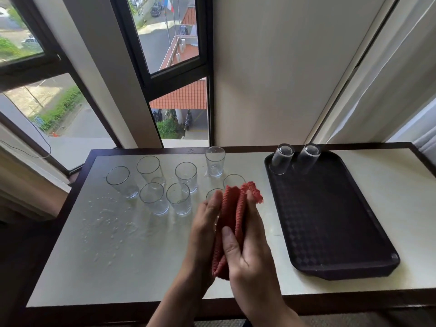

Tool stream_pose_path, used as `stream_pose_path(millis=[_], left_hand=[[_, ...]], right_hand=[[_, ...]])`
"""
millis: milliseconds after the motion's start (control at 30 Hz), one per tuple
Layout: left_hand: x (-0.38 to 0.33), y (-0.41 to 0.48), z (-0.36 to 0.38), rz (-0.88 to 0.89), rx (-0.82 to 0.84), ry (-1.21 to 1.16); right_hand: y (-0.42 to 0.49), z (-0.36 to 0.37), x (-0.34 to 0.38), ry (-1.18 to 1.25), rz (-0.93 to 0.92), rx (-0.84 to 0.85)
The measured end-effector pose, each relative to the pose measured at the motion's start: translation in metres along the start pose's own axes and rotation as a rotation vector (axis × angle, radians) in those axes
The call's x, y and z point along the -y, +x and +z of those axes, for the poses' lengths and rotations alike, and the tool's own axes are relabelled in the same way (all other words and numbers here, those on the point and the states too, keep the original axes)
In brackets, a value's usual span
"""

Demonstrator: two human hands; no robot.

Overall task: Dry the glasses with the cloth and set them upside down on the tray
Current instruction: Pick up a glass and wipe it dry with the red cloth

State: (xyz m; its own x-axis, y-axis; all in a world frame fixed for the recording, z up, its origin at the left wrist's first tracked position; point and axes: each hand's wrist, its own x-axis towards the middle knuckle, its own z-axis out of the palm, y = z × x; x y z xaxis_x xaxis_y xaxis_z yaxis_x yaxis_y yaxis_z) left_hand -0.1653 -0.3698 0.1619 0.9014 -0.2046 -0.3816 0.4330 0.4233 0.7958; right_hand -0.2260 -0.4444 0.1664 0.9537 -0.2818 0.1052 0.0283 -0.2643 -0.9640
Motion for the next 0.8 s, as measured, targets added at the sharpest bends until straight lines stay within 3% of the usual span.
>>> stream_pose_path(millis=[133,233,300,467,533,667,800], left_hand=[[0.000,0.000,0.000,0.055,-0.016,0.111],[0.004,-0.006,0.009,0.042,0.015,0.145],[0.005,-0.009,0.012,0.058,0.023,0.165],[0.000,-0.002,0.003,0.102,-0.019,0.048],[0.000,-0.001,0.002,0.095,-0.034,0.055],[0.004,-0.007,0.009,0.086,0.007,0.127],[0.003,-0.006,0.008,0.139,0.018,0.171]], right_hand=[[0.021,-0.007,-0.002,0.177,0.052,0.008],[0.040,-0.011,-0.007,0.361,0.207,-0.015],[0.035,-0.009,-0.007,0.285,0.200,-0.019],[0.003,0.003,-0.006,-0.011,-0.040,-0.017],[0.010,0.001,-0.008,0.059,-0.021,-0.013],[0.041,-0.008,-0.012,0.419,0.214,0.062],[0.028,-0.005,-0.010,0.314,0.158,0.104]])
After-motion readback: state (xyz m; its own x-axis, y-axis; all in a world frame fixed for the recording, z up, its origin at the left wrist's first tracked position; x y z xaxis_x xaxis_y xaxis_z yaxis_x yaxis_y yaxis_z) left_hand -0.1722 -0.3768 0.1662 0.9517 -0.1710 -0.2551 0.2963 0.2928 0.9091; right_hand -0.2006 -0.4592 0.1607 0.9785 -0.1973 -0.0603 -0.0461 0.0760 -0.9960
